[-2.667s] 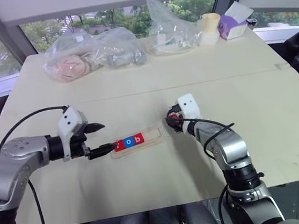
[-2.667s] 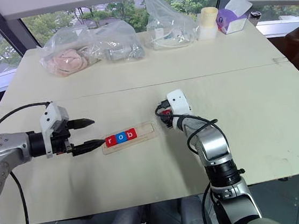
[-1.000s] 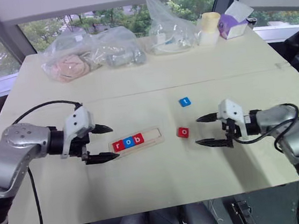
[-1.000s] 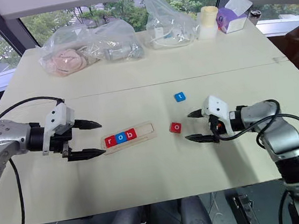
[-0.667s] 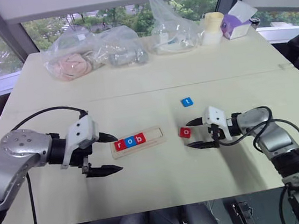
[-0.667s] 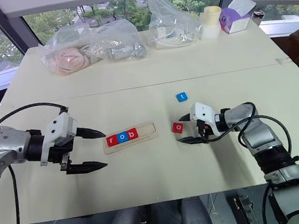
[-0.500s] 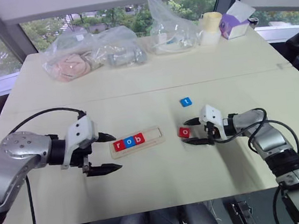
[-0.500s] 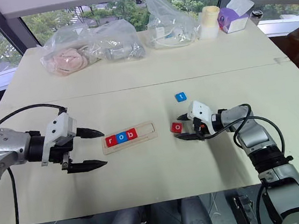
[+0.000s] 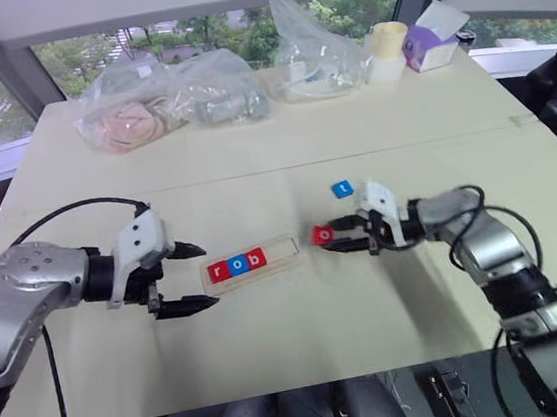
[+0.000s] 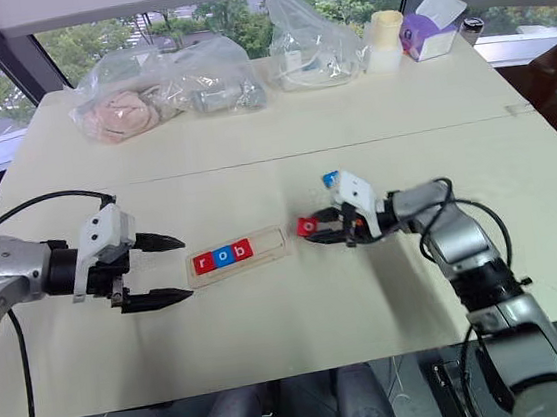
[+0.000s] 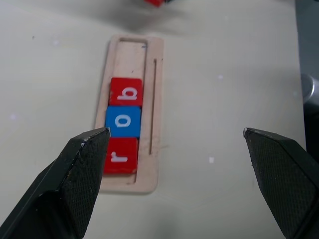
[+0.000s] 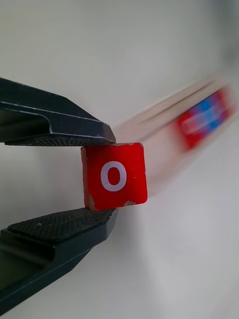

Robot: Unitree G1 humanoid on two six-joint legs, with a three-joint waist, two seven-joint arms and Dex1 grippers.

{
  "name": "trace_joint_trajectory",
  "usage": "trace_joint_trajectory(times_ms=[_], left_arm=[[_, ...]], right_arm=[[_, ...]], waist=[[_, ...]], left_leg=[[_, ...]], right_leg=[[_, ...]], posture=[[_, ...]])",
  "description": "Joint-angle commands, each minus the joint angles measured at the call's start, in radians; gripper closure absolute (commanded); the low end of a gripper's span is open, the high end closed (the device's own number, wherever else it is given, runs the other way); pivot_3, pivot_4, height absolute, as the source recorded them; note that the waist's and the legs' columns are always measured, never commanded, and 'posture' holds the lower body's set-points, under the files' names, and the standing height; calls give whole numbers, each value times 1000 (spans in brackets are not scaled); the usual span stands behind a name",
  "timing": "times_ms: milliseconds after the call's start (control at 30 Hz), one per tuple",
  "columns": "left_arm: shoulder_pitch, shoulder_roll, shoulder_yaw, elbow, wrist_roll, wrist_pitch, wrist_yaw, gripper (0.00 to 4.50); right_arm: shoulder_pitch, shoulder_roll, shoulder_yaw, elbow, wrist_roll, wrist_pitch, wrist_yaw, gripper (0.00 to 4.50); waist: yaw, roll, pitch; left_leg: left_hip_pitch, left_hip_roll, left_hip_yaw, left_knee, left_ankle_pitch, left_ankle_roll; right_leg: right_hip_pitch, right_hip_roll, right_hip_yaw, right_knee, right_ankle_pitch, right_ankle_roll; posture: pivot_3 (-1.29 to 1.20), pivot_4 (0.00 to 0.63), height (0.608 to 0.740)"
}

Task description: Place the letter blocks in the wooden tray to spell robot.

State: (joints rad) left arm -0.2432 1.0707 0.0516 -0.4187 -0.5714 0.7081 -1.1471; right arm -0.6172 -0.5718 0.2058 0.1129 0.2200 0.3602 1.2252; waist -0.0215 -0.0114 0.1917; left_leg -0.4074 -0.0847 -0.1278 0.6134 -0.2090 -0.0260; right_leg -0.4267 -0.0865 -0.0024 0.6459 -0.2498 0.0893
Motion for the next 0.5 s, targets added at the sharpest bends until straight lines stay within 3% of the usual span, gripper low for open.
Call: trace_joint_trajectory(times_ms=[33,267,500], left_arm=[[24,16,38,-14,3,5,14,0],[105,-10,53,-23,28,-6,74,0],[133,-27,82,-58,-7,22,111,0]], right_arm=[[-95,60,65,43,-15,-23,36,3350],[-197,130,194,244,-119,-134,101,3350],[-259,194,204,445,-163,-247,112,3350]], waist=[[2,0,0],[8,0,0],[3,0,0]], left_leg=[[0,0,0,0,0,0],[-1,-4,-1,0,0,0],[0,-2,-2,0,1,-1]], right_leg=[[0,0,0,0,0,1],[0,-1,0,-1,1,1],[0,0,0,1,1,1]], posture=[[0,150,740],[0,150,740],[0,150,740]])
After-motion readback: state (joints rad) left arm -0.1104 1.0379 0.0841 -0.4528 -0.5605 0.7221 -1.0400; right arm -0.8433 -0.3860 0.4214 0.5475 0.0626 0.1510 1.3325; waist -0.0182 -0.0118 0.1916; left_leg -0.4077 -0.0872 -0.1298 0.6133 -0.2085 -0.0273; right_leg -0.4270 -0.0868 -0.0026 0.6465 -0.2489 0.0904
